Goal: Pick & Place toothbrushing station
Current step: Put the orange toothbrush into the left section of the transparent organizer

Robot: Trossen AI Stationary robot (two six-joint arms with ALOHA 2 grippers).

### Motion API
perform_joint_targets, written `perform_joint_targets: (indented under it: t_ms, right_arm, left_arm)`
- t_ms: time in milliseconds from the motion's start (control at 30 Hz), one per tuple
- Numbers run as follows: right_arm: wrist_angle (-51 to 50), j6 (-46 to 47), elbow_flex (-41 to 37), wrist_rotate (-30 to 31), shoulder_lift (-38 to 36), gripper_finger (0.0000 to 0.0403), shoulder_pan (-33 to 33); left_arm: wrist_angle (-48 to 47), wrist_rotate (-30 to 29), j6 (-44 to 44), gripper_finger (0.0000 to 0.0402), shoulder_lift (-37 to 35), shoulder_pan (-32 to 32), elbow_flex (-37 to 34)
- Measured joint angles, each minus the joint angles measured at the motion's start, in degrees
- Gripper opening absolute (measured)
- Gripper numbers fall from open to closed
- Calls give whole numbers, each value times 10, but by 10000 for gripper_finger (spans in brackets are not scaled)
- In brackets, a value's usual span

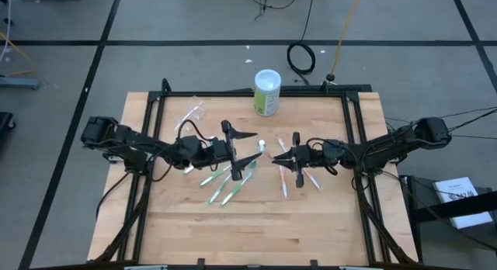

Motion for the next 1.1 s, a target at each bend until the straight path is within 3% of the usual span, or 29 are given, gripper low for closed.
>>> perform_joint_targets:
  t_ms: [100, 233, 433, 1100]
  right_arm:
    - [4, -3, 0, 0, 0, 15, 0]
    - [7, -4, 0, 0, 0, 15, 0]
    - [11, -5, 0, 1, 0, 15, -1]
    - [10, -10, 0, 2, 0, 15, -1]
  left_arm:
    - [1, 9, -30, 294, 0, 2, 0]
    - [-9, 67, -66, 294, 0, 9, 0]
    - [-22, 80, -108, 294, 0, 20, 0]
    - [-64, 101, -88, 294, 38, 22, 59]
